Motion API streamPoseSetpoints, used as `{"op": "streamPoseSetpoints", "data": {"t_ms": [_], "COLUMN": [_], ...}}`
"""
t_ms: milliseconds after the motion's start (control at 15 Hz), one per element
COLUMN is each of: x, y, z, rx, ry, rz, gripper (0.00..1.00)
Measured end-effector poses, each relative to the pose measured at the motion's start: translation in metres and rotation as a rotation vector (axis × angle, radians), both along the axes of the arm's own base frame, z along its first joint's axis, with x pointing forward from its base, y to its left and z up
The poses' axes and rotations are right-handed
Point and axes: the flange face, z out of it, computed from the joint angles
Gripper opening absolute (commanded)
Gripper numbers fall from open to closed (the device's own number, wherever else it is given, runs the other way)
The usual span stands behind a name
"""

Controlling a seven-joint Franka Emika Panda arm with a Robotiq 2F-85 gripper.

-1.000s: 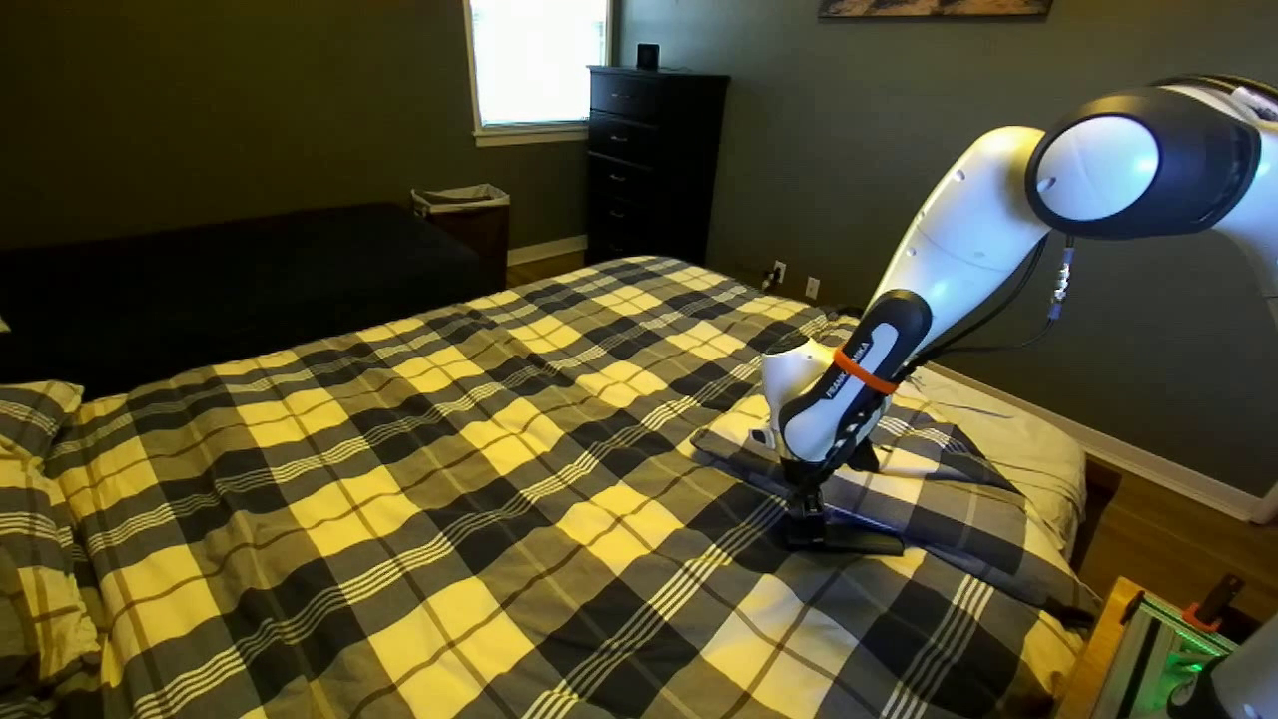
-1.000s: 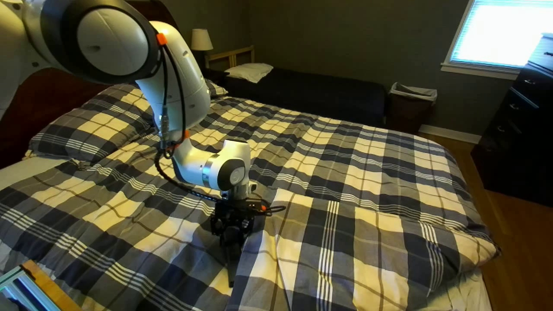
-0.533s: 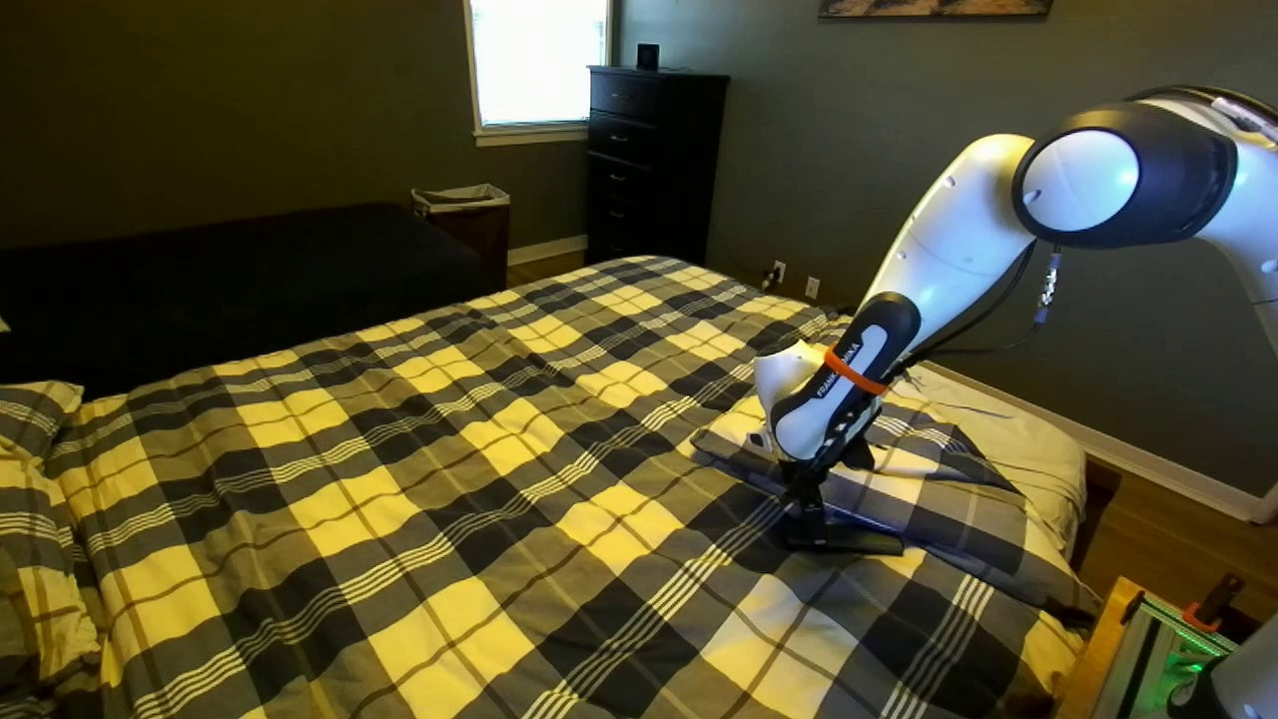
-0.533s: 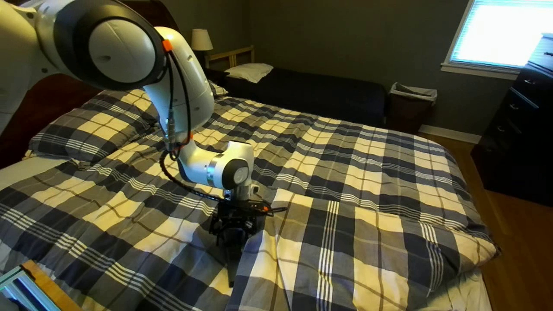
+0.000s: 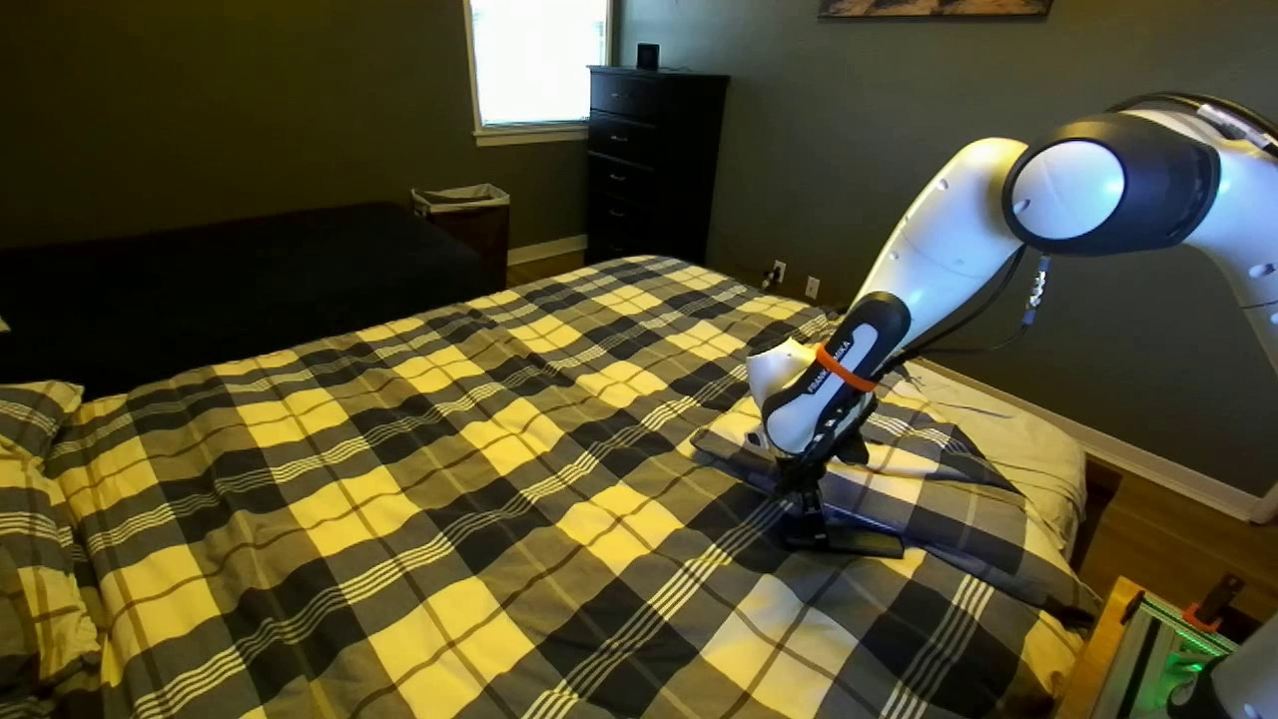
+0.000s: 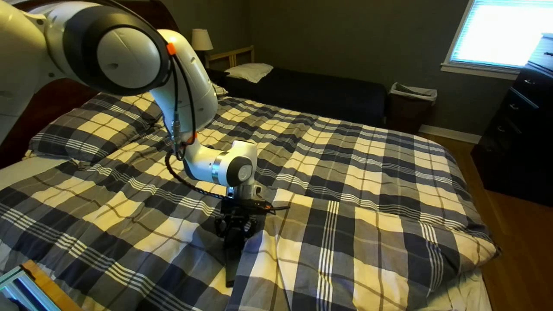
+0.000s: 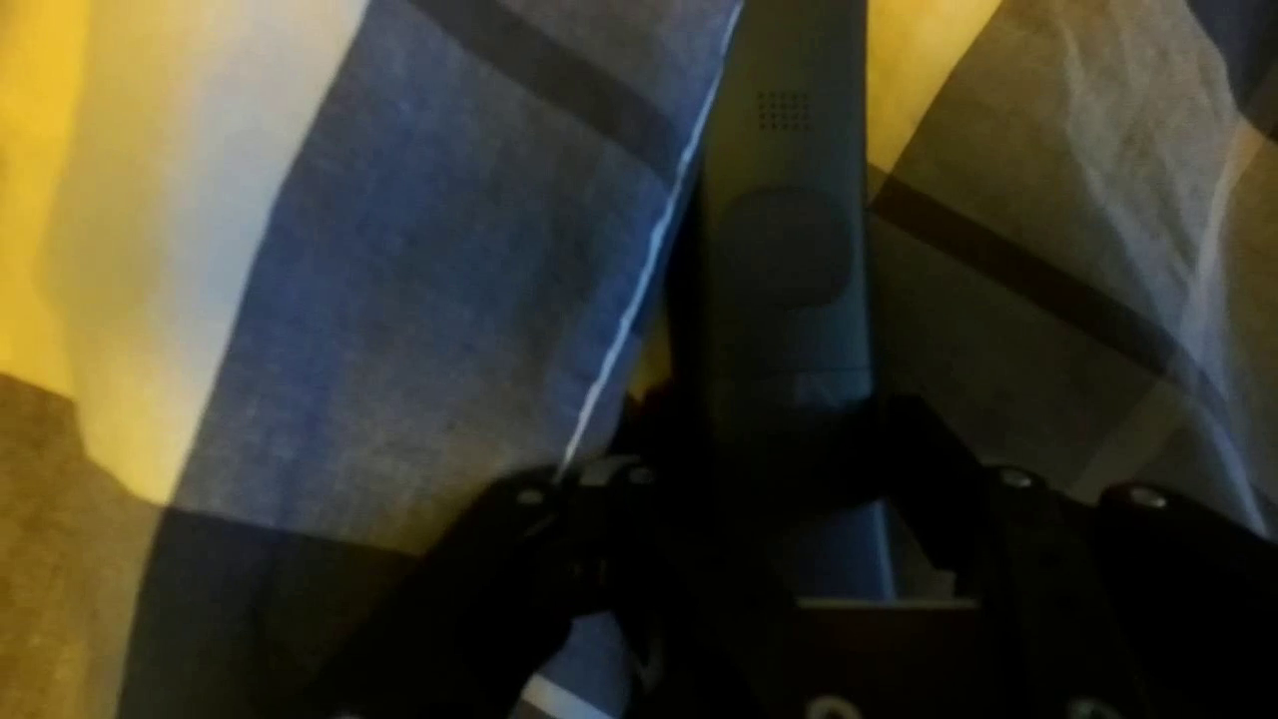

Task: Move the black remote to the right and then cover it with the duvet

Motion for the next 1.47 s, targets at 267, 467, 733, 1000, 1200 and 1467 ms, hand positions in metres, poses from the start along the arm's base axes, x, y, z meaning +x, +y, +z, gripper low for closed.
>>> {"op": "streamPoseSetpoints", "data": {"t_ms": [267,467,733,1000,1200,1467], "x": [0.001,0.003,0.001,0.0,0.002,0.0], "y": [0.001,0.003,0.005,0.004,0.003,-0.002], "z": [0.0,0.0,-0.005,-0.012,-0.012,-0.001], "rx": [0.001,0.007,0.01,0.002,-0.001,0.03], "ry": [0.002,-0.003,0.005,0.013,0.008,-0.007], "rz": [-0.002,-0.009,-0.018,-0.036,-0.062,-0.143], "gripper": [0.99,1.0,0.62,0.32,0.29,0.29]}}
